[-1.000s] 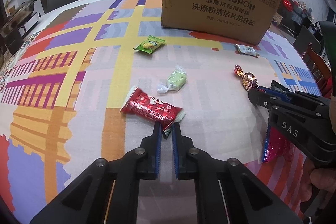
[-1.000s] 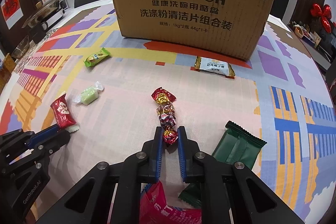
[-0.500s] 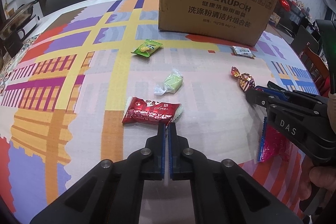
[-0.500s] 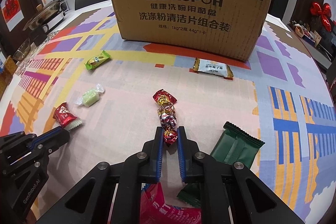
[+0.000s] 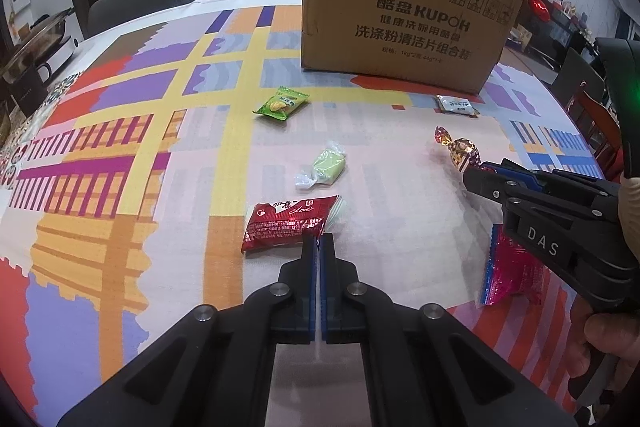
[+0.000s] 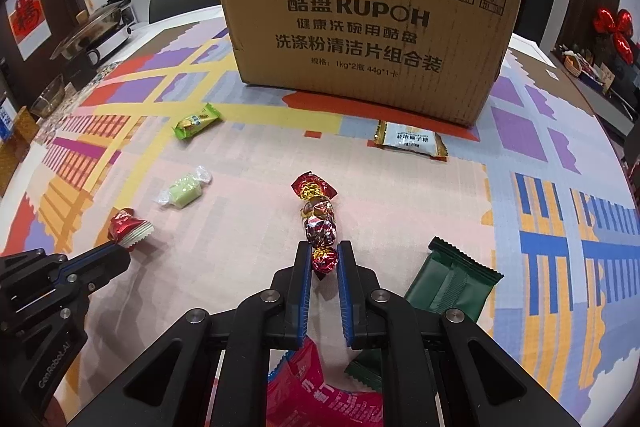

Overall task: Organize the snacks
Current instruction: 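Lift the red candy packet and wrapped candy and carry them over the box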

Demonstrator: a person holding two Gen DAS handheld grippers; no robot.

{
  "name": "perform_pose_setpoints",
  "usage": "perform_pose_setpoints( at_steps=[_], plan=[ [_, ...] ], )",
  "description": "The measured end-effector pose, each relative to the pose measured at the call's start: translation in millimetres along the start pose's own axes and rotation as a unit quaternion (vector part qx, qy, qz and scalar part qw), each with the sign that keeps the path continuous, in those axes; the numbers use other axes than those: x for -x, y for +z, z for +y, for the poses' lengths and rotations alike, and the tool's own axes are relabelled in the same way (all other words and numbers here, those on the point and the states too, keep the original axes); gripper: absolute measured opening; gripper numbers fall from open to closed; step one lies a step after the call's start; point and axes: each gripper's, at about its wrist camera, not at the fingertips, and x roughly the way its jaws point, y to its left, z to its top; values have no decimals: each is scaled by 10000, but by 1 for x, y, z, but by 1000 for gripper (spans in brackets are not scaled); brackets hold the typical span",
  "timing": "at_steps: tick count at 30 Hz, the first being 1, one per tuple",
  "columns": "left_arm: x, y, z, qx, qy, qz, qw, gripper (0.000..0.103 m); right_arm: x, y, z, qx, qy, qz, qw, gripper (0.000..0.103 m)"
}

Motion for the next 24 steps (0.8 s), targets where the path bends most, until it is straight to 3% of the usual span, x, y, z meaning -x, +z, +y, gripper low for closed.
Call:
perform_pose_setpoints(
  at_steps=[24],
  plan=[
    [35,34,-19,-115,41,-387,9992,3,38,15,-12,-87,86,-438,9990,14]
  ],
)
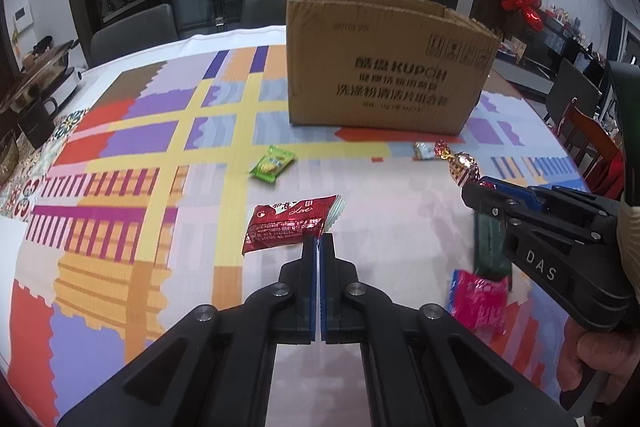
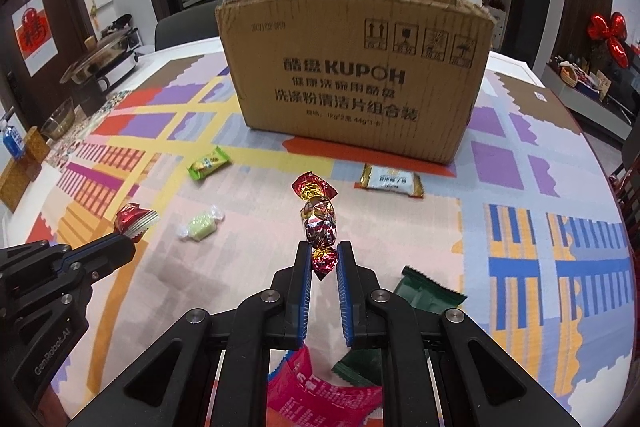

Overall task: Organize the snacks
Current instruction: 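Lift the red candy packet and wrapped candy and carry them over the box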

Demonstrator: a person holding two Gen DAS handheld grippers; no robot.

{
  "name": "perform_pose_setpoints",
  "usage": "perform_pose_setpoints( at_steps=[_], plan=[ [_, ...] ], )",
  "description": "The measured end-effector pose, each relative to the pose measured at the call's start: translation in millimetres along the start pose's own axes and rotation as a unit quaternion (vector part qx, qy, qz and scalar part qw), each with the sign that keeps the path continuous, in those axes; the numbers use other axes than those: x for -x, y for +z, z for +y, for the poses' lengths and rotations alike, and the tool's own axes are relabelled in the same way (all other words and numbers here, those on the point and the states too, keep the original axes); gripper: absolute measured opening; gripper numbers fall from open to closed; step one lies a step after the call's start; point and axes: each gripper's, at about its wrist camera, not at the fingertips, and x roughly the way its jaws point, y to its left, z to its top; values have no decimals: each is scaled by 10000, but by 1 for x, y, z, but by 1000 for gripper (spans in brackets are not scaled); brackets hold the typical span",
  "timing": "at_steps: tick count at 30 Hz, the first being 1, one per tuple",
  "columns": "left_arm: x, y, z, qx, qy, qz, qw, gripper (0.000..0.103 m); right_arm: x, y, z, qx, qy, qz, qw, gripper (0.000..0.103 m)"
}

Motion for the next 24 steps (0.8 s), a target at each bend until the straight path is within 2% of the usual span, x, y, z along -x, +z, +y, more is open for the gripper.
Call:
perform_pose_setpoints(
  at_steps=[24],
  plan=[
    [27,65,-23,-207,-69,-413,9989,3,47,52,-21,-62,-17,-537,9985,14]
  ],
)
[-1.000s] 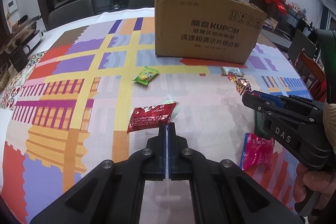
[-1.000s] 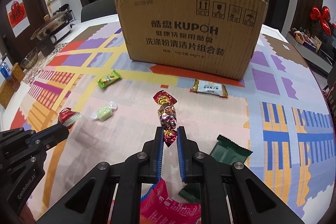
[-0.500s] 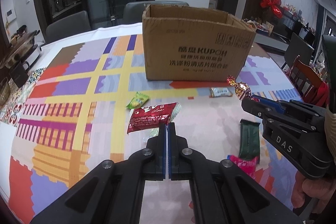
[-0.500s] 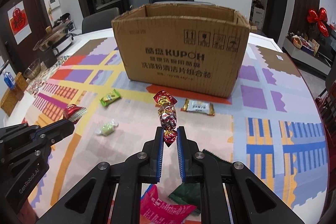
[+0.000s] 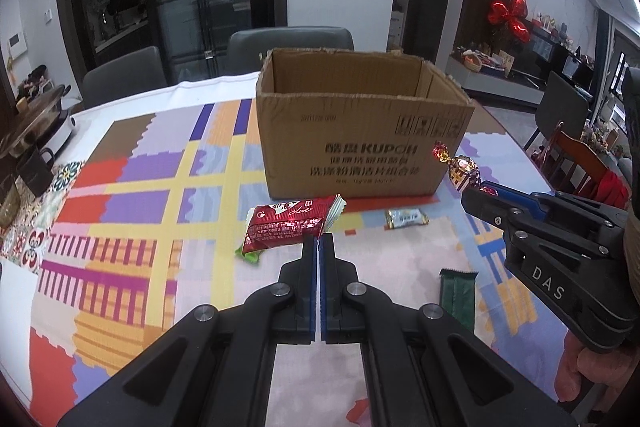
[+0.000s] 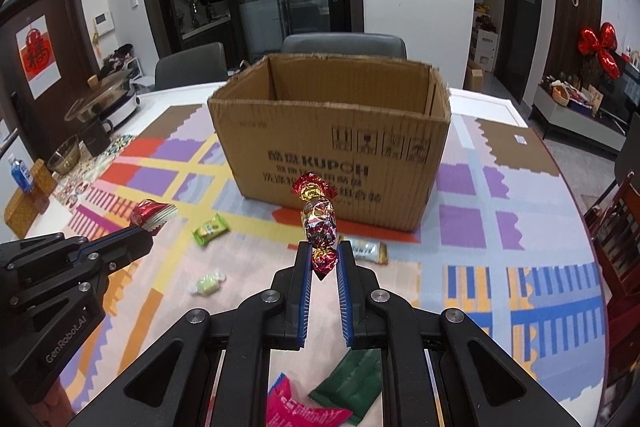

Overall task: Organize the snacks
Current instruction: 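Lift the red candy packet and wrapped candy and carry them over the box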

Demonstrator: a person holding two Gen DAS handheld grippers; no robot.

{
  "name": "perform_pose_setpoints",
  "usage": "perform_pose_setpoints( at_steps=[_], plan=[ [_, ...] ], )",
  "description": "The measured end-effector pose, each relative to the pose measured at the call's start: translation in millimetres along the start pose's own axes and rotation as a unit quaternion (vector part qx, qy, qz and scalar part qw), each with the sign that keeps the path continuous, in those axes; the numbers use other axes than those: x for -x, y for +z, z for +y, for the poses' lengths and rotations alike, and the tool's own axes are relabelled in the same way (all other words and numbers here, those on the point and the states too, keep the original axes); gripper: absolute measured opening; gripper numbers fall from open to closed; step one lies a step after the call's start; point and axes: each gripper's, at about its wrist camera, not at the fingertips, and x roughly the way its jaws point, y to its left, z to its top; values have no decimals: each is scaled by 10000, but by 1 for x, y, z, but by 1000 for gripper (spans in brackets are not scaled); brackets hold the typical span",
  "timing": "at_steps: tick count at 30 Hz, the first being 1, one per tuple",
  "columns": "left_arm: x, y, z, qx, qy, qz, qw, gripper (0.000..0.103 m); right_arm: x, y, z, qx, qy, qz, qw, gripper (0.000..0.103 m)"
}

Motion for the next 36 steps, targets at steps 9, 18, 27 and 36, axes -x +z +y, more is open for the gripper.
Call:
perform_pose_setpoints(
  at_steps=[9,18,27,36],
  plan=[
    [2,24,-2,-55,-53,-131,9999,3,8,23,-4,7,-12,-168,9999,14],
    [5,50,-8,-128,-87,-291,9995,3,11,44,-10,1,-45,-304,9995,14],
    [4,74,-13,-226,-158,-422,9987,3,13,62,-16,-9,-78,-418,9991,14],
    [-2,101,-17,-301,-214,-549,9978,3,10,82,-22,-45,-103,-506,9987,14]
  ],
)
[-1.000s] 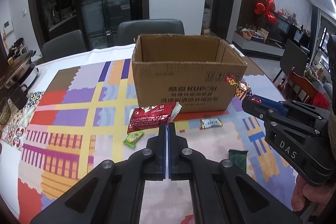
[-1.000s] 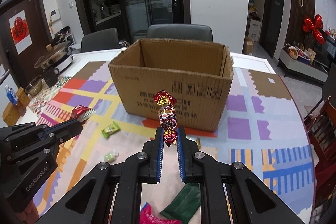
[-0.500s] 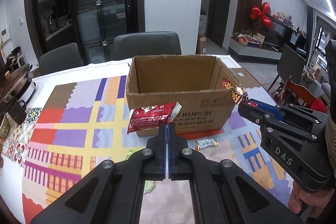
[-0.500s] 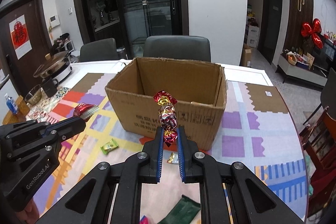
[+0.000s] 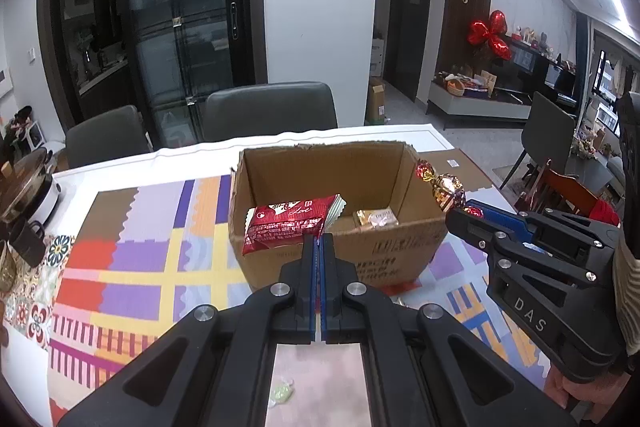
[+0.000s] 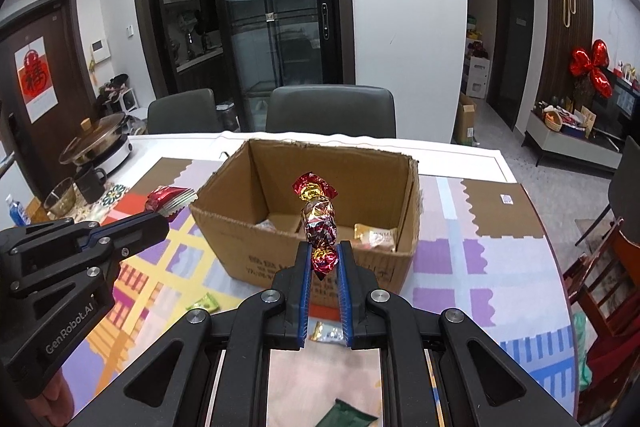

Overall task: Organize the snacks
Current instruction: 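Lift the red candy packet and wrapped candy and carry them over the box, then open both tools to drop the candies into the cardboard box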

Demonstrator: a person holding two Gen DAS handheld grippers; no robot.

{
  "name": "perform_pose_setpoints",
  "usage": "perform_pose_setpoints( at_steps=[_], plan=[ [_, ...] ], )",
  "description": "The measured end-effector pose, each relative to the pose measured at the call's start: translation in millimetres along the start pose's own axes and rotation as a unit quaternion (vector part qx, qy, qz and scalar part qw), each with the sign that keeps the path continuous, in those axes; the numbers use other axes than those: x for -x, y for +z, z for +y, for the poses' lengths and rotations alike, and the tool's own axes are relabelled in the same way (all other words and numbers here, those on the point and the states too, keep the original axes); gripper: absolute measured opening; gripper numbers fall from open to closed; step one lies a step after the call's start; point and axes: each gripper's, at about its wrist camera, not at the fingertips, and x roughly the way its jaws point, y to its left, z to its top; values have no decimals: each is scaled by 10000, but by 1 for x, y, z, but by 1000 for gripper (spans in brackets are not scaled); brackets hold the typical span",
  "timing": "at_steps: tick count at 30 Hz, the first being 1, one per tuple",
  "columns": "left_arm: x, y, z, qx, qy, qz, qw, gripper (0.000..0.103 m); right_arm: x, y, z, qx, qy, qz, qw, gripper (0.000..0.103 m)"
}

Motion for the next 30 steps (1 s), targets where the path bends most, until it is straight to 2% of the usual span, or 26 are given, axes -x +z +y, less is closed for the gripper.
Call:
perform_pose_setpoints(
  at_steps=[19,30],
  plan=[
    [-30,32,0,-94,-13,-57,9999,3,-31,29,-16,-42,1,-40,10000,14],
    [-56,39,4,-67,-37,17,10000,3,-54,38,-22,-36,-11,27,10000,14]
  ],
)
